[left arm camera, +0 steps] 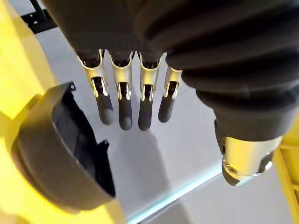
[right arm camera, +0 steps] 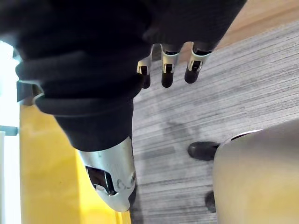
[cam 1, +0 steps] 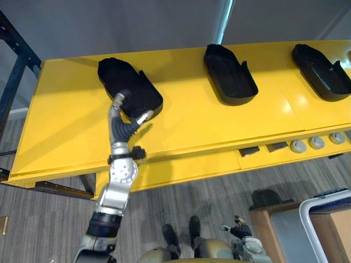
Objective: Walk over and take plastic housings, then place them on the shelf
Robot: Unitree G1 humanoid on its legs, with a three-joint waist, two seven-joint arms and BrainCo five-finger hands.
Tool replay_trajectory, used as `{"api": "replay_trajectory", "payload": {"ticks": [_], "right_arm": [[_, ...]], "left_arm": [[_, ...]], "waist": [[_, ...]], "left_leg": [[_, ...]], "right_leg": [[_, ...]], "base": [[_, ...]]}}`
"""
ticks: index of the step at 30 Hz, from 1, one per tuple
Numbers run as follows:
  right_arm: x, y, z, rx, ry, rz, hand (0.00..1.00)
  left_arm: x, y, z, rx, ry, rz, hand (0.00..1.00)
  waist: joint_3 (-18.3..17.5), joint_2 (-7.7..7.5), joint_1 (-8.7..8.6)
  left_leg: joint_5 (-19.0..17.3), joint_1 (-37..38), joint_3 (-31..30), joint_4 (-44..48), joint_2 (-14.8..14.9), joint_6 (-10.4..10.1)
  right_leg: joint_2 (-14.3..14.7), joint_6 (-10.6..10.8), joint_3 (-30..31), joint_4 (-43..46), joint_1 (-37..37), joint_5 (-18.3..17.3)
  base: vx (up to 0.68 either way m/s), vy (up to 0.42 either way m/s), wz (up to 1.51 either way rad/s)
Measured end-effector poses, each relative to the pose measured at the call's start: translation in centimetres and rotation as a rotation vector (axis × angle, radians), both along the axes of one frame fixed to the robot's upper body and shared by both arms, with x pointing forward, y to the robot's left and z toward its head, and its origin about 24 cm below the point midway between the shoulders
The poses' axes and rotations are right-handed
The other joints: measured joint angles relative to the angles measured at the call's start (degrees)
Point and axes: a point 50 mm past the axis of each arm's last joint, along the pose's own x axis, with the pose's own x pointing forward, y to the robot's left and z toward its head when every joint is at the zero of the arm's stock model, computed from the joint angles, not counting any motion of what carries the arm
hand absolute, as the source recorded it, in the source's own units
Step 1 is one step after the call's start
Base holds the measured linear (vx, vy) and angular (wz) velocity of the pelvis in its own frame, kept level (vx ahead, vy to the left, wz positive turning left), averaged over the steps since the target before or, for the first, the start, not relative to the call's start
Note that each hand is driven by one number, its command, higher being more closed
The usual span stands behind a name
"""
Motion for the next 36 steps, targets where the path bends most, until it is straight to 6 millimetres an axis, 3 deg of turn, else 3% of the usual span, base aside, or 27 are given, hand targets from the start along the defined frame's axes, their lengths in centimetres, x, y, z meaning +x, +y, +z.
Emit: {"api": "replay_trajectory", "payload": {"ticks": [9,13,25,36], "right_arm": [[0.1,0.3,0.0,-0.005,0.001,0.031,0.0],[0.2,0.3,0.1,-0.006,-0.001,0.034,0.0],[0.5,0.2,0.2,-0.007,-0.009,0.027,0.0],[0.7,0.2,0.4,-0.012,-0.02,0.025,0.0]], "left_arm": [[0.0,-0.6,-2.5,0.064,0.111,-0.025,1.0],[1.2,-0.3,-3.9,0.077,0.188,-0.001,1.0],[3.6,-0.5,-2.4,0.074,0.165,0.026,1.0],[4.7,1.2,-1.9,0.043,0.164,0.125,1.0]], "waist": [[0.0,0.02,-0.15],[0.0,0.03,-0.32],[-0.3,0.39,-1.61],[-0.3,0.5,-1.7]], "left_leg": [[0.0,0.1,0.8,0.0,0.0,-0.1],[-0.1,-0.3,1.8,0.0,0.1,-0.1],[-0.1,-1.9,3.7,0.0,0.3,-0.2],[-0.3,-2.4,5.2,0.0,0.5,-0.4]], "right_leg": [[0.0,0.0,0.8,0.0,-0.2,0.0],[0.1,0.1,1.7,0.1,-0.9,0.1],[0.2,0.1,3.6,0.0,-3.1,0.7],[0.5,-0.3,5.0,-0.1,-4.0,1.1]], "base": [[0.01,0.003,-0.04],[0.02,0.004,-0.12],[0.01,0.0,-0.09],[0.0,-0.004,-0.06]]}}
